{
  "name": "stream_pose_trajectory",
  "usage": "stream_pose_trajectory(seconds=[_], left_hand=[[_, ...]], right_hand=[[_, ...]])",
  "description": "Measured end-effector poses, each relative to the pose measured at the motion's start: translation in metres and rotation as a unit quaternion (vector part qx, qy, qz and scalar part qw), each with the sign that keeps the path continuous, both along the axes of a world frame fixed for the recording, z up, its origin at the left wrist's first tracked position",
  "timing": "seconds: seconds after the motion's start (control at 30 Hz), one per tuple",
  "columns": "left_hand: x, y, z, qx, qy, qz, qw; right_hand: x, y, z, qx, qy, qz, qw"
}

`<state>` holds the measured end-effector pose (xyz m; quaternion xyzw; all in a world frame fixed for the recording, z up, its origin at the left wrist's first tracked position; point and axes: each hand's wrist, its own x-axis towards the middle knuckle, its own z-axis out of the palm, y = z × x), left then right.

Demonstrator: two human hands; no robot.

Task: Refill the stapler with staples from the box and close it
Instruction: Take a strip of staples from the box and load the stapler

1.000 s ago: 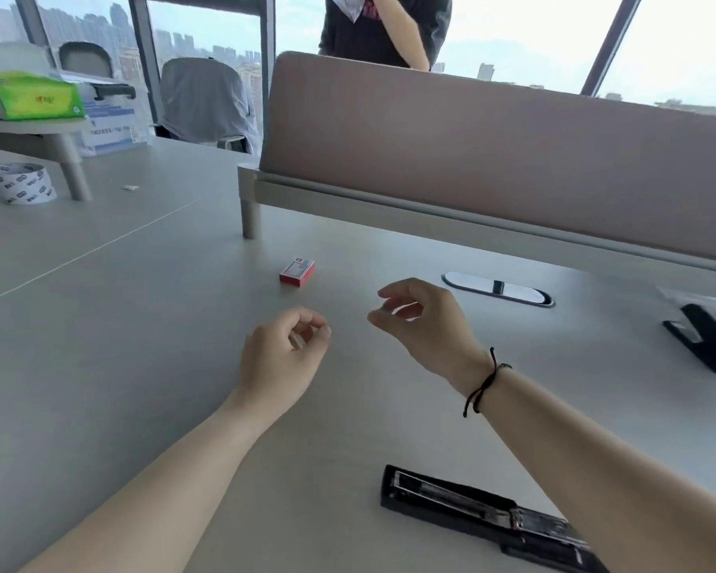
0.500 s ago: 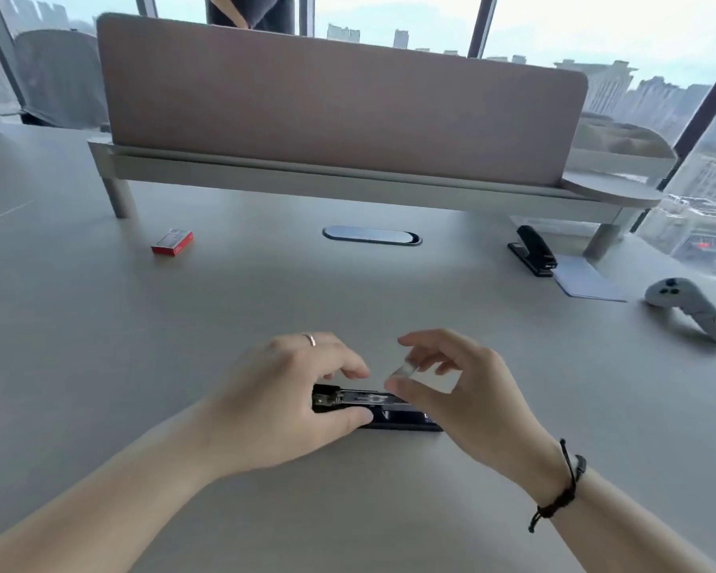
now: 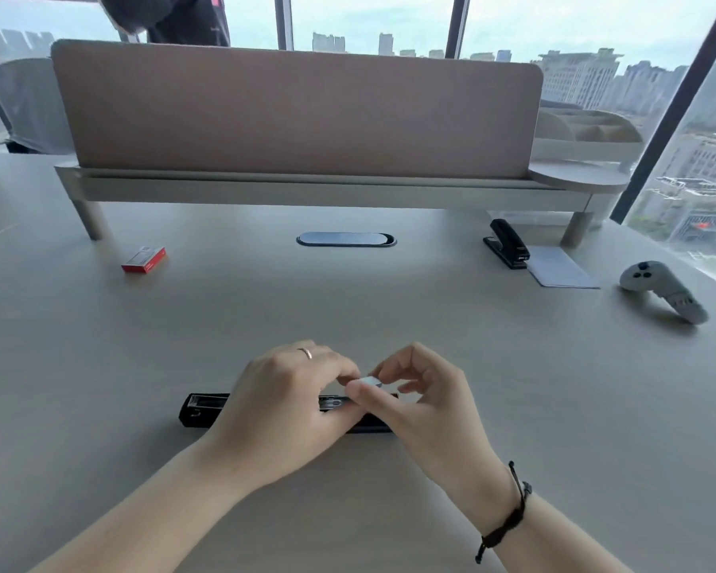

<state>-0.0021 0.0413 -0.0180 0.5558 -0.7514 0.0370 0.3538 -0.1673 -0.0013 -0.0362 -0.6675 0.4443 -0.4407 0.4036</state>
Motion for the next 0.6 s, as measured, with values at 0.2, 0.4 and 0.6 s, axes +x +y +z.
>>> stream_pose_trajectory(seconds=[0.2, 0.4, 0.6], left_hand=[[-0.003, -0.002, -0.007, 0.035, 0.032, -0.004, 0.999], [0.007, -0.002, -0.01, 0.105, 0.101, -0.01, 0.989], [0.013, -0.002, -0.015, 0.114, 0.079, -0.025, 0.99]], right_hand=[[-0.003, -0.002, -0.001, 0.007, 0.021, 0.022, 1.0], [-0.017, -0.008, 0.002, -0.022, 0.064, 0.067, 0.995], [-0.023, -0.008, 0.003, -0.031, 0.109, 0.082, 0.99]])
